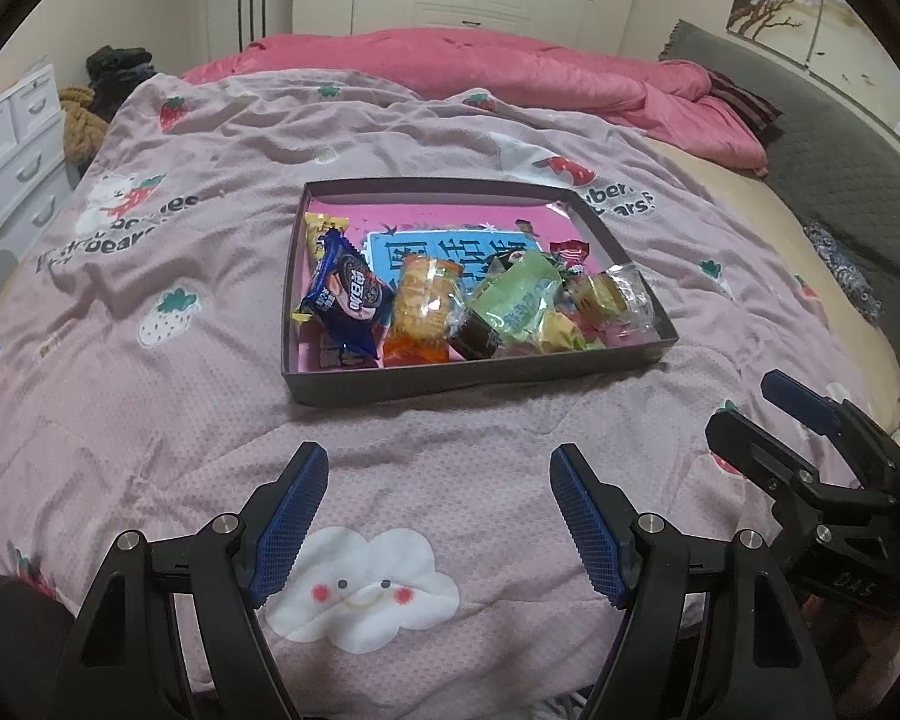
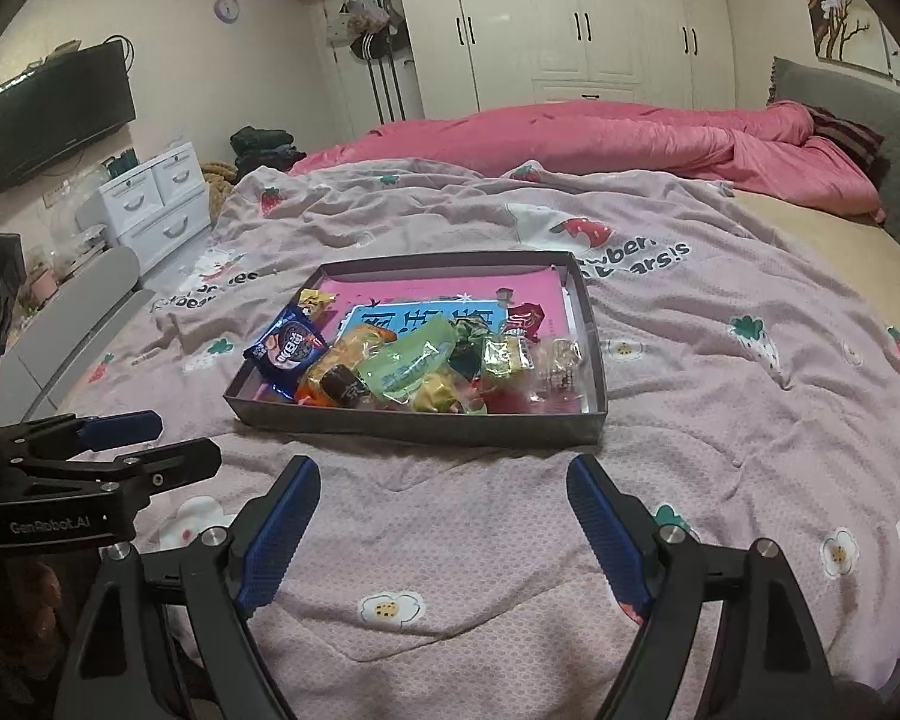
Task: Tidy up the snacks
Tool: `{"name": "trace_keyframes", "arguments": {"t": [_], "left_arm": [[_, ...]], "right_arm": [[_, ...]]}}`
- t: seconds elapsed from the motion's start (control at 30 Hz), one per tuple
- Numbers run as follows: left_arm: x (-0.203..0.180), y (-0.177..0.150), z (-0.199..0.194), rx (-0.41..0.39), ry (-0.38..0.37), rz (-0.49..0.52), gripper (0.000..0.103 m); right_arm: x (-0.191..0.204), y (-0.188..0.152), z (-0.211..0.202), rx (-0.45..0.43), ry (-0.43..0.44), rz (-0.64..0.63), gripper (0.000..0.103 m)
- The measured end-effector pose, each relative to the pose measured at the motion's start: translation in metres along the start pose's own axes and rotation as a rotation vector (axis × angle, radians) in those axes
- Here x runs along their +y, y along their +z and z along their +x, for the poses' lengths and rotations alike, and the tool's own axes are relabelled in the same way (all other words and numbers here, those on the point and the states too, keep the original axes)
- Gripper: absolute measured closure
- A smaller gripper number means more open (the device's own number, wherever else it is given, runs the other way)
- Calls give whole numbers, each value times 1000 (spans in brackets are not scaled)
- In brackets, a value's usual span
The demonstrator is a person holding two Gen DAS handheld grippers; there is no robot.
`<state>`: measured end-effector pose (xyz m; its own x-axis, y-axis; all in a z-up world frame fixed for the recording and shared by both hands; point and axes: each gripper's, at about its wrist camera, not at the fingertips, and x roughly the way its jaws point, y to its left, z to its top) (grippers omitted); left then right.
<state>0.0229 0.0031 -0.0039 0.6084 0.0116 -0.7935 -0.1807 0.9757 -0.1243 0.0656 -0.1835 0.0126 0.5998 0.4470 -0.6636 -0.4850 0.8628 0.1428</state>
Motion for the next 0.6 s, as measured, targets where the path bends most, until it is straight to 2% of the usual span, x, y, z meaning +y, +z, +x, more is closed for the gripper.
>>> {"name": "trace_keyframes", "arguments": {"t": [0.6], "left_arm": [[1,0,-4,-13,2,-8,25]], "right_arm": [[0,1,2,-6,9,-12,19]]}}
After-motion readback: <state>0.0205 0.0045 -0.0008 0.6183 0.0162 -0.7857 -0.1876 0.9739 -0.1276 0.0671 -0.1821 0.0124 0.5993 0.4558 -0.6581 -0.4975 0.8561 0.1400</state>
